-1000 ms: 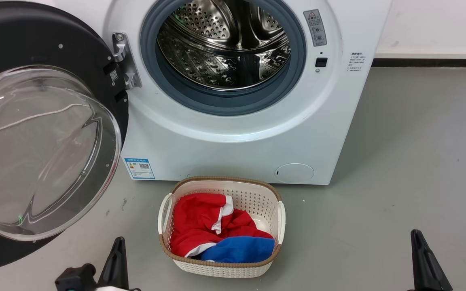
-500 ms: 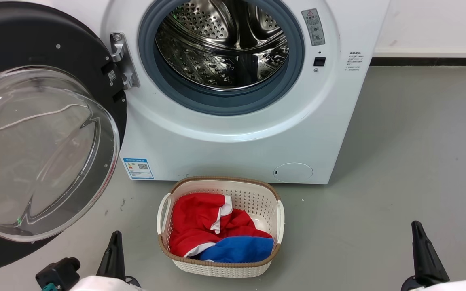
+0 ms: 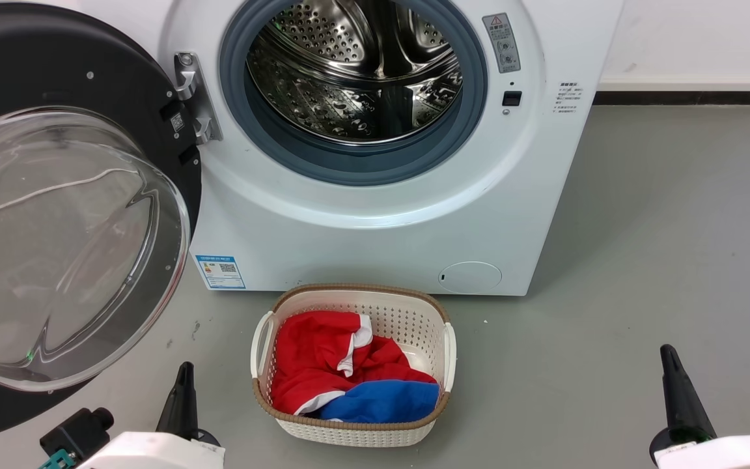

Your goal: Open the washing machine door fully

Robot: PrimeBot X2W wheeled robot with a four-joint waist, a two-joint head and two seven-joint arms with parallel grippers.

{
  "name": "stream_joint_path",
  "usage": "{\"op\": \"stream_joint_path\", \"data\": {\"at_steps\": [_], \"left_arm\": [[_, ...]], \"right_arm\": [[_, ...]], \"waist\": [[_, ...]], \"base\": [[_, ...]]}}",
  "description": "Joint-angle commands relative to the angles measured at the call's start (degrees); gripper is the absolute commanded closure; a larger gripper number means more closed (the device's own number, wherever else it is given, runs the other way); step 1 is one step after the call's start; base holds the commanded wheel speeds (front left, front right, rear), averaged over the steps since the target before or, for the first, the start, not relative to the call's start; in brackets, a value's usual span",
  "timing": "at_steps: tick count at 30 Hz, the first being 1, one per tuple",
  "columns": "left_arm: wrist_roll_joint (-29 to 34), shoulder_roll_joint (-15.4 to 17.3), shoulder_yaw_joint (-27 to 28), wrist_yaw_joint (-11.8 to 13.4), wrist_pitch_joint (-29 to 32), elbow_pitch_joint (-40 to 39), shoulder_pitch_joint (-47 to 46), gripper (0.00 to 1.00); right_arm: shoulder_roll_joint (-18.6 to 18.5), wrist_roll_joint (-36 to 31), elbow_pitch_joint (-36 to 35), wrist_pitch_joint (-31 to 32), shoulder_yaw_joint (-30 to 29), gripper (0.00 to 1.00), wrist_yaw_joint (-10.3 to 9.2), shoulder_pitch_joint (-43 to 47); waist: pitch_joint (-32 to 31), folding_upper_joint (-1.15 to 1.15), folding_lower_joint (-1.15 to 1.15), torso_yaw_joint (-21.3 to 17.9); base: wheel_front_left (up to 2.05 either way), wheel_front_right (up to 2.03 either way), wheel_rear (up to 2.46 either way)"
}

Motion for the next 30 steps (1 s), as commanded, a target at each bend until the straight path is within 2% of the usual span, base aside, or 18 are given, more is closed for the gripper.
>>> {"op": "stream_joint_path", "data": {"at_steps": [1, 30], "left_arm": [[-2.0, 0.1, 0.3, -0.3, 0.3, -0.5, -1.5, 1.0], [-22.5, 0.1, 1.8, -1.8, 5.2, 1.0, -4.7, 1.0]], "right_arm": [[-0.5, 2.0, -0.2, 0.4, 0.0, 1.0, 0.01, -1.6], [-0.7, 21.4, 3.3, 5.2, -0.3, 1.0, 0.01, -6.2]], "waist": [[0.0, 0.0, 0.0, 0.0], [0.1, 0.0, 0.0, -0.6]], "base": [[0.0, 0.0, 0.0], [0.0, 0.0, 0.0]]}}
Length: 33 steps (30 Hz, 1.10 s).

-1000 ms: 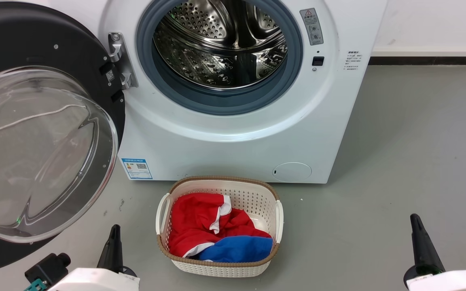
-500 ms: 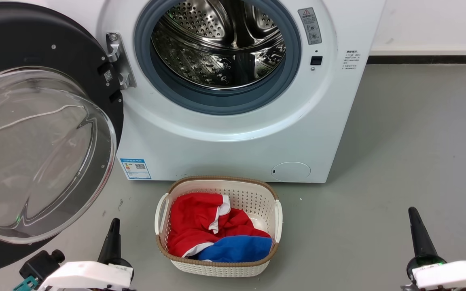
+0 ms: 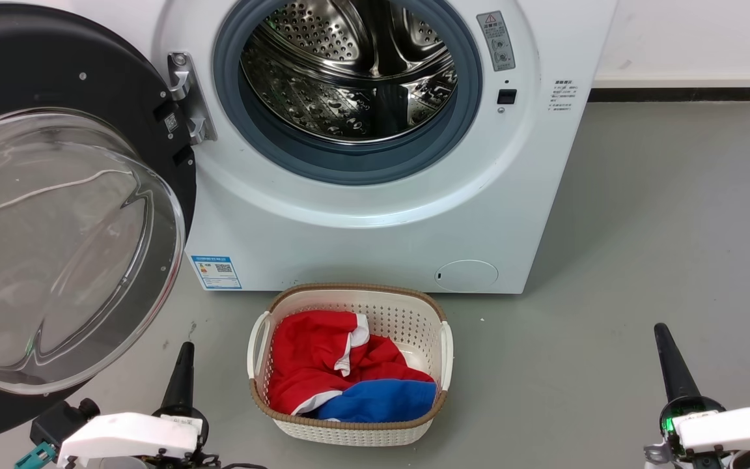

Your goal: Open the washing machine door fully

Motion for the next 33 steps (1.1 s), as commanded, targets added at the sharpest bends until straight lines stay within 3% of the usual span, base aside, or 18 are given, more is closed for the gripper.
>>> {"op": "stream_joint_path", "data": {"at_steps": [1, 33], "left_arm": [[-1.7, 0.1, 0.3, -0.2, 0.5, -0.2, -1.4, 1.0], [-18.4, 0.1, 1.4, -1.5, 4.4, 1.0, -3.9, 1.0]], "right_arm": [[-0.4, 1.6, 0.0, 0.4, -0.1, 1.0, 0.01, -1.5], [-0.1, 17.1, 2.9, 4.6, -0.8, 1.0, 0.0, -5.2]], "waist": [[0.0, 0.0, 0.0, 0.0], [0.1, 0.0, 0.0, -0.6]], "base": [[0.0, 0.0, 0.0], [0.0, 0.0, 0.0]]}}
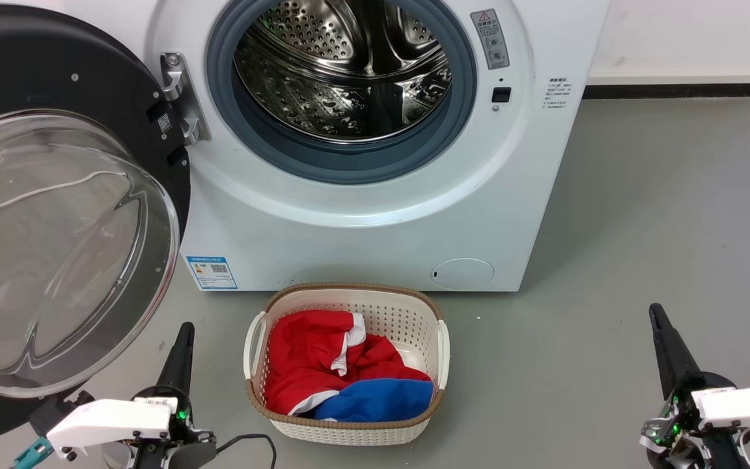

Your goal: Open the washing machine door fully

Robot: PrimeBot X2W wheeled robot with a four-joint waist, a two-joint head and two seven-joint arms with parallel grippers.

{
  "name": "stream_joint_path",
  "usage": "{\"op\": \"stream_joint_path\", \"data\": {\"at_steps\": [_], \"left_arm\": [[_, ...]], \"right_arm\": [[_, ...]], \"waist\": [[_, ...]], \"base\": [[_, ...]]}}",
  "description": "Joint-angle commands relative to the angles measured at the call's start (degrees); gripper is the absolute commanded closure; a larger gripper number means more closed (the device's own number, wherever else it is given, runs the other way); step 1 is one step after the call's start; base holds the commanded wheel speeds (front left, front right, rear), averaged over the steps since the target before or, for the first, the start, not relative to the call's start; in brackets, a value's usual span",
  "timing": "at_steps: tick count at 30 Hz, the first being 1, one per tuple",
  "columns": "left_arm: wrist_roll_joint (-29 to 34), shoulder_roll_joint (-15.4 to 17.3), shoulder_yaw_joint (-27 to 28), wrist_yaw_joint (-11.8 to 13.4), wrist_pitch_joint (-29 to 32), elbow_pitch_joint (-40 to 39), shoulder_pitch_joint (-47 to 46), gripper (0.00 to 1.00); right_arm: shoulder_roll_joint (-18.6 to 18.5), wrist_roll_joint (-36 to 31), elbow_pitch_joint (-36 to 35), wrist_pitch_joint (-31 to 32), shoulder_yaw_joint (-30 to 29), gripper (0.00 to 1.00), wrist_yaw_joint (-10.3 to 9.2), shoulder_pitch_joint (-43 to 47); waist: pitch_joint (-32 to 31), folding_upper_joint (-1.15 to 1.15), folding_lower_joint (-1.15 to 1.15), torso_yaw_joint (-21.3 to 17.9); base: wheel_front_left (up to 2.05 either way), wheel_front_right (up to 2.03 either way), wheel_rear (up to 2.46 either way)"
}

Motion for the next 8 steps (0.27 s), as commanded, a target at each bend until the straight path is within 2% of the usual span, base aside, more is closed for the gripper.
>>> {"op": "stream_joint_path", "data": {"at_steps": [1, 8], "left_arm": [[-1.0, 0.1, 0.2, -0.4, 0.3, 0.0, -1.2, 1.0], [-4.2, 0.1, 0.4, -0.6, 1.1, 0.2, -1.6, 1.0]], "right_arm": [[-0.1, 1.1, 0.1, 0.2, -0.1, 1.0, 0.01, -1.2], [0.0, 4.0, 0.7, 1.1, -0.3, 1.0, 0.01, -1.9]], "waist": [[0.0, 0.0, 0.0, 0.0], [0.0, 0.0, 0.0, -0.1]], "base": [[0.0, 0.0, 0.0], [0.0, 0.0, 0.0]]}}
